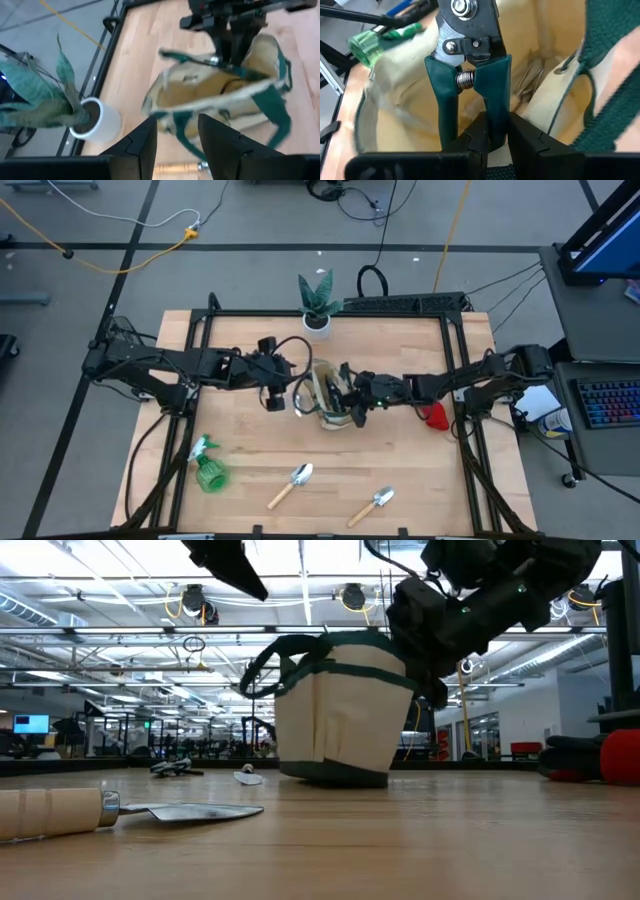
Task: Pick & Place Garden tools in Gardening bag
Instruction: Put the bottom green shear scissors into the gardening bag, then put the top brown trowel into the gardening bag
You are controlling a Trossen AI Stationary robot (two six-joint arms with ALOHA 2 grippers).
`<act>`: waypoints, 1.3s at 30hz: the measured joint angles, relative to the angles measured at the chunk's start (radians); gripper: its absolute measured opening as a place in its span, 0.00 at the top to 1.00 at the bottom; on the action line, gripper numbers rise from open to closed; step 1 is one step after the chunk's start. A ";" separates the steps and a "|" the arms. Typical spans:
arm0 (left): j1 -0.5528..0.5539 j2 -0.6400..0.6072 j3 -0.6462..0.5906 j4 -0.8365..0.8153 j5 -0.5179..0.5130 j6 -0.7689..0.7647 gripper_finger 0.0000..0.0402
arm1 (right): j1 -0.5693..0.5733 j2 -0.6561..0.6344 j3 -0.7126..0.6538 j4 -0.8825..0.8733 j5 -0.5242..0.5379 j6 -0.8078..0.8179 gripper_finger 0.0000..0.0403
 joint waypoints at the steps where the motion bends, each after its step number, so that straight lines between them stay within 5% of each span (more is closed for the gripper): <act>1: 0.000 0.000 0.000 -0.012 0.000 -0.007 0.63 | 0.003 -0.001 0.000 -0.016 0.000 0.018 0.89; 14: 0.000 0.000 0.000 -0.037 0.000 -0.032 0.63 | 0.004 -0.002 0.001 -0.185 -0.007 0.197 0.89; 39: 0.000 0.000 0.000 -0.032 0.000 -0.030 0.63 | -0.138 0.002 -0.002 -0.211 -0.136 0.164 0.78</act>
